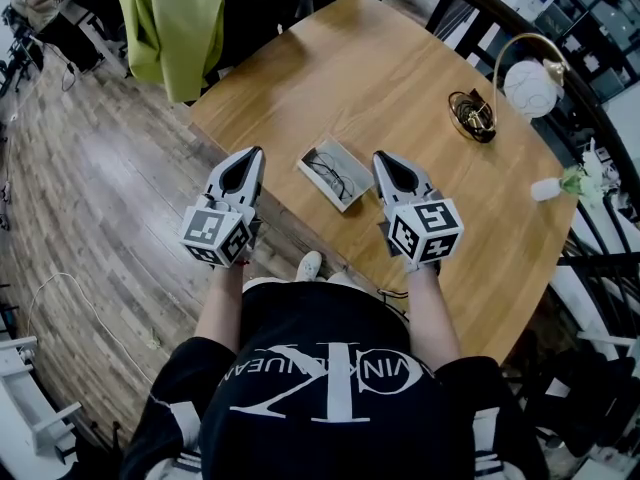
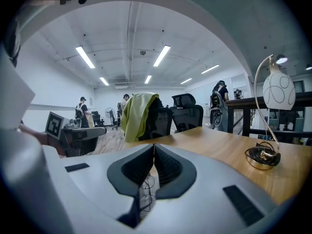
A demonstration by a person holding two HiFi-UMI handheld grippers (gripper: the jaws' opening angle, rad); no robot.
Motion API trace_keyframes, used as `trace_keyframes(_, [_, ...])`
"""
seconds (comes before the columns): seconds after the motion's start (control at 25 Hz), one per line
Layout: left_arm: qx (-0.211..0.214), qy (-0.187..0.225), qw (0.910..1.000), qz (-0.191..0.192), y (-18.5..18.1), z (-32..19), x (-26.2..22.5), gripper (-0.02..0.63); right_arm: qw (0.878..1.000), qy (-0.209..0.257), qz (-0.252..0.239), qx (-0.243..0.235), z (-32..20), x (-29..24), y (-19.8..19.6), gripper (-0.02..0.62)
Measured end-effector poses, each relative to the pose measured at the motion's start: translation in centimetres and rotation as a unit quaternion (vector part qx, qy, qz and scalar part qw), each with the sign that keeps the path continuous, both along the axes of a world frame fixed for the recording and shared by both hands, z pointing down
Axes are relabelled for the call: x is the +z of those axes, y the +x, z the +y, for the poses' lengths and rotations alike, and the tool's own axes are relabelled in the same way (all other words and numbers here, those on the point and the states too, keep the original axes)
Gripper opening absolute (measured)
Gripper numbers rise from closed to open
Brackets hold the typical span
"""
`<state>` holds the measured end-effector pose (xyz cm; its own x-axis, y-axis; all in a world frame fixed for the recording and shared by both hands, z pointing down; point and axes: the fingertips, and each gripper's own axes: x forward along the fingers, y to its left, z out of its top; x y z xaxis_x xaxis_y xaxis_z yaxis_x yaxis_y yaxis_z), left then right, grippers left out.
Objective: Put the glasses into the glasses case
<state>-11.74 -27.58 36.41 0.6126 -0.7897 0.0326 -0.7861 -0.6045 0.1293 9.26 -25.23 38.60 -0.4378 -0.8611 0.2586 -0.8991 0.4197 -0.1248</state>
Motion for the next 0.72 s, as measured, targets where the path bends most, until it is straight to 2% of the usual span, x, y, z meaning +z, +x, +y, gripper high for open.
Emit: trace_keyframes(0.72, [0.002, 0.008, 1.0, -0.004, -0.08, -0.8, -0.44, 0.015, 1.0, 0.011, -0.001, 0.009, -0.63, -0.36, 0.22, 0.026])
